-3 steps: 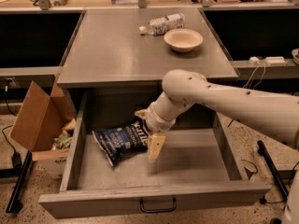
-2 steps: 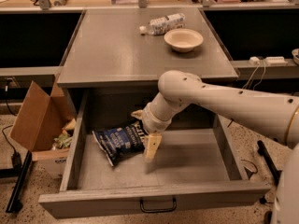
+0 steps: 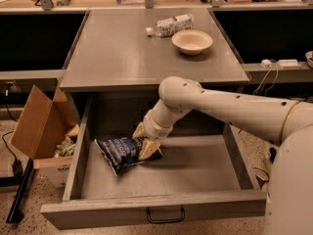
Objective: Pick blue chip bag from top drawer and place on counter
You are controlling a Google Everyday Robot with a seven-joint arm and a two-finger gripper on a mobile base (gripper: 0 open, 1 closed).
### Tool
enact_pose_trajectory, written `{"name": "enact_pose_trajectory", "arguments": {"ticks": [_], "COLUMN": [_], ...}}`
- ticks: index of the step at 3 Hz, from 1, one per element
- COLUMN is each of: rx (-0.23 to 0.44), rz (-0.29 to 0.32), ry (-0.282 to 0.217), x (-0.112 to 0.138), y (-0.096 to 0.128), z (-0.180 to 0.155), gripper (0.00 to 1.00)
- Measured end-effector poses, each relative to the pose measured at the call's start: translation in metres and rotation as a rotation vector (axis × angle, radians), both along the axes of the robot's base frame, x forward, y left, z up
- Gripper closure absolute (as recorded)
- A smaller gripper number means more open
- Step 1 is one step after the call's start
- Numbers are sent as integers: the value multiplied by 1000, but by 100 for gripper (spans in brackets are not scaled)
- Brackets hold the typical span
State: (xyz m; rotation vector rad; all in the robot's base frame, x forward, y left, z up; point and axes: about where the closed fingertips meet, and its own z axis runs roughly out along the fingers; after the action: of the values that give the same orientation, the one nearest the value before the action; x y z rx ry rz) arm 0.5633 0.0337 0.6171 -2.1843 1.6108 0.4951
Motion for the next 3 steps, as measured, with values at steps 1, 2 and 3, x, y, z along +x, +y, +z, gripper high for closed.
{"name": "enact_pose_trajectory", "arguments": {"ticks": [1,2,3], "rx": [0,43,85], "rz": [0,-18,-63], "ry": [0,-58,-162], "x": [0,0,-2], "y": [0,-14,-41], "z": [0,28,81], "gripper": [72,96,100]}}
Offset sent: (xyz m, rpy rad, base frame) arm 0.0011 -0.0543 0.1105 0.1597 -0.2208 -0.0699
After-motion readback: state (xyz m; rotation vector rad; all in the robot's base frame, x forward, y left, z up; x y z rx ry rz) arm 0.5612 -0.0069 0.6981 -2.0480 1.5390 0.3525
